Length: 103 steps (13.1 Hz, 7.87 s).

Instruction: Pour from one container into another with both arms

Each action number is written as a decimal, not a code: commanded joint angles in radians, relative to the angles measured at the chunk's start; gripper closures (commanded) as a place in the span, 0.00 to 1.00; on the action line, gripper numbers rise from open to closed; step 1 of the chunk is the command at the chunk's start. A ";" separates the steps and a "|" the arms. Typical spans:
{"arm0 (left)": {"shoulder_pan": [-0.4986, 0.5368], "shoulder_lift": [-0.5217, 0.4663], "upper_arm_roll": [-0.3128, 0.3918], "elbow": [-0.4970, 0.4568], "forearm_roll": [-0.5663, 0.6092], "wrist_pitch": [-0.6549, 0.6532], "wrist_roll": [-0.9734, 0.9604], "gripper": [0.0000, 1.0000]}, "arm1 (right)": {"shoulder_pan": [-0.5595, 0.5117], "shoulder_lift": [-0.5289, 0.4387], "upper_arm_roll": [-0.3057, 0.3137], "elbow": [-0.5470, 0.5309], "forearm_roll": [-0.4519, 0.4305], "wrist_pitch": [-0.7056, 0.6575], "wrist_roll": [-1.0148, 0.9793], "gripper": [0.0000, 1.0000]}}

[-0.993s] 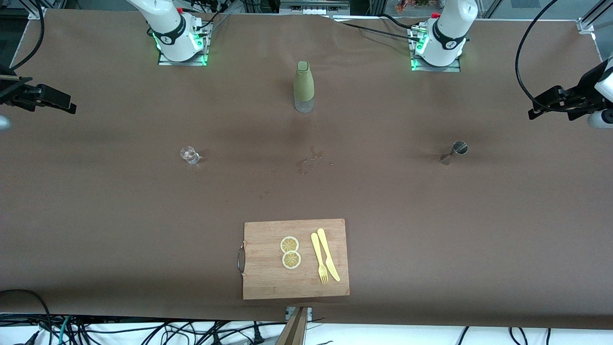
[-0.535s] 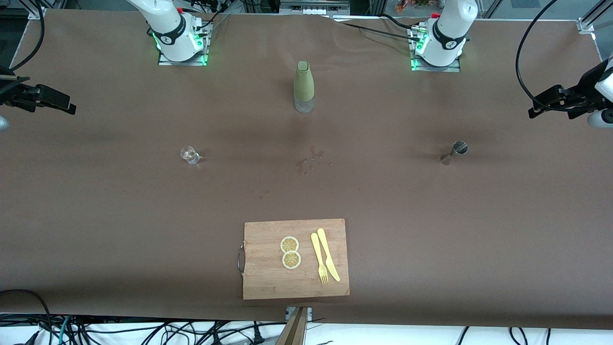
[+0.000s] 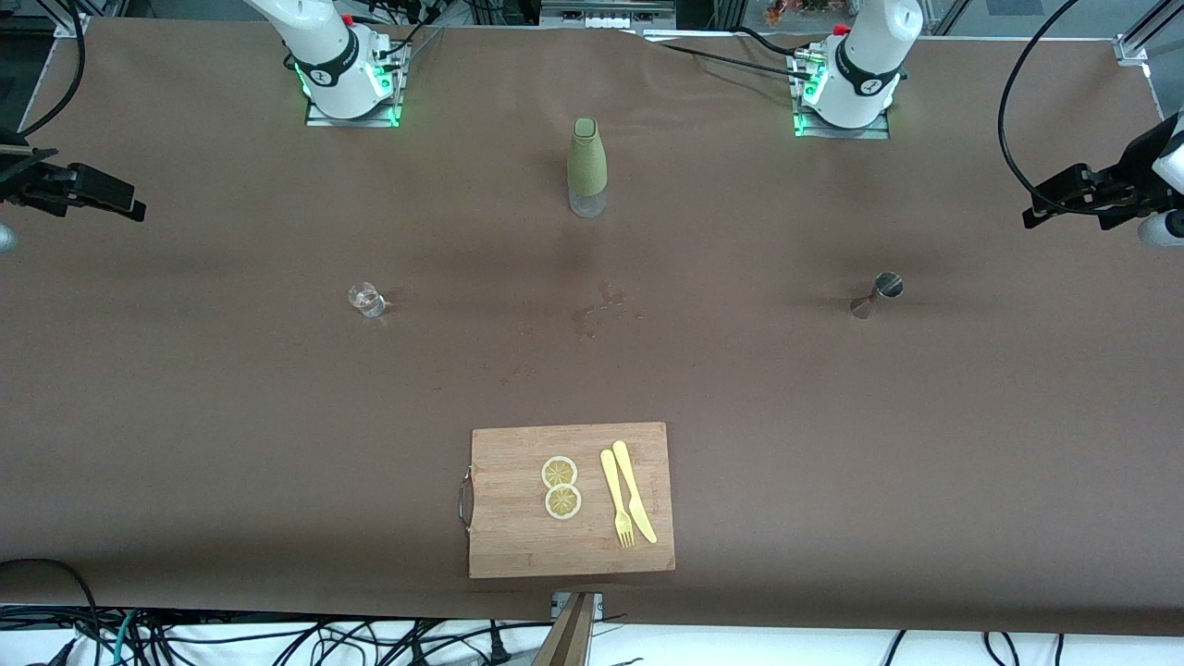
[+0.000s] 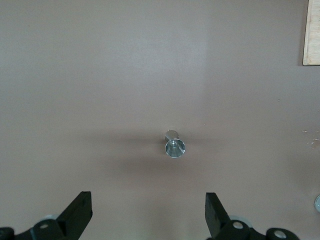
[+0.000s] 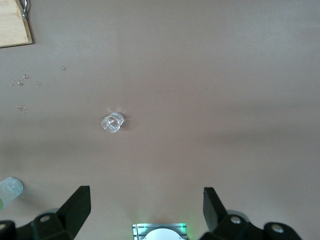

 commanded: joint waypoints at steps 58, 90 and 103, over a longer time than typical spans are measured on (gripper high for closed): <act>0.430 0.850 0.015 -0.281 -1.175 -0.109 3.000 0.08 | -0.185 0.867 -0.034 -0.279 1.190 0.012 -2.769 0.00; 0.429 0.867 0.024 -0.295 -1.163 -0.131 3.134 1.00 | -0.116 0.567 0.076 -0.380 1.176 0.102 -2.502 0.89; 0.315 0.726 -0.187 -0.254 -1.215 0.001 2.648 1.00 | -0.099 0.330 0.371 -0.391 1.321 0.403 -2.007 0.92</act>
